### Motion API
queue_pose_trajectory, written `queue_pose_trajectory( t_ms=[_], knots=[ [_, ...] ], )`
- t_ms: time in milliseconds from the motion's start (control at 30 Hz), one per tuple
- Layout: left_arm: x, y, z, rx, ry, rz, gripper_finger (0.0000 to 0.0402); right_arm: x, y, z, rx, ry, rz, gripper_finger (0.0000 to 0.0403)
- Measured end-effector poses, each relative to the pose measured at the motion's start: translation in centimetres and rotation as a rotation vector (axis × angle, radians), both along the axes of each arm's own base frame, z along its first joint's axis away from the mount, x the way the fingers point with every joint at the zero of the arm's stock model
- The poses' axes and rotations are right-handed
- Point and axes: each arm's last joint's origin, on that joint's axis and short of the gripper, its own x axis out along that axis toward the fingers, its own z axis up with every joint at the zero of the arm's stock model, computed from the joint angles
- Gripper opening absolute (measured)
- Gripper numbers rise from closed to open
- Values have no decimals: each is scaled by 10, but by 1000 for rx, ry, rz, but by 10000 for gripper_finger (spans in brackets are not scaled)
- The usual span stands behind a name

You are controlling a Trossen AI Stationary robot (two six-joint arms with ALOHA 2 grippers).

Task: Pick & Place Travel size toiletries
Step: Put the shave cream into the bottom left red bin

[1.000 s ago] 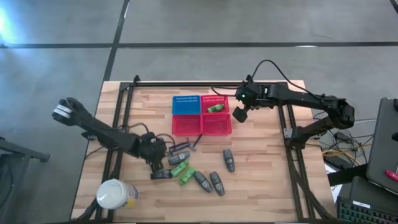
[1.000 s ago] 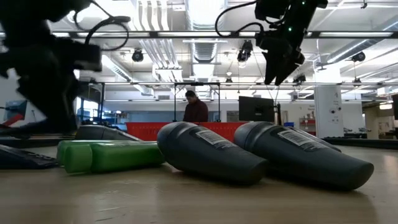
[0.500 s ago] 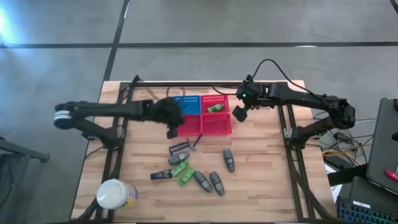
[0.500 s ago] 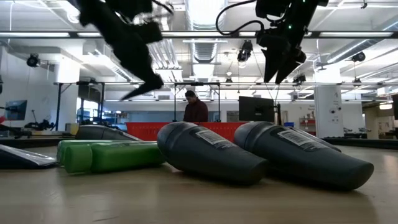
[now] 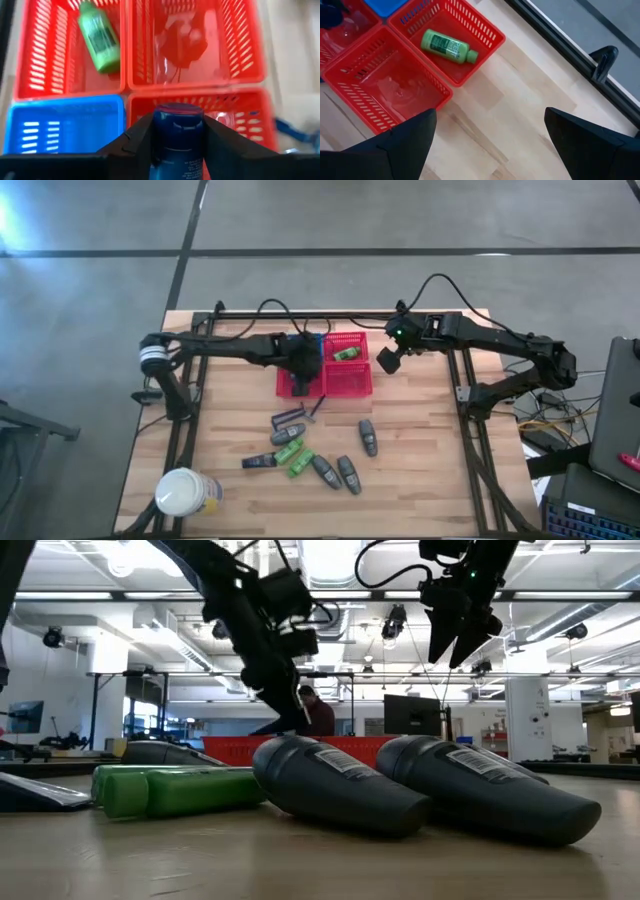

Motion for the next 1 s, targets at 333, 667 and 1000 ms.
queue_pose_trajectory(
  t_ms=[333,667,1000],
  knots=[
    [-13,-4,10,-4,71,10,242,-2,1,0,6,11,-4,368],
    [-100,-92,66,-158,210,-84,246,-3,1,-1,-2,42,27,368],
    [-148,-222,38,-174,150,-135,248,-3,1,-1,-6,37,31,368]
  ],
)
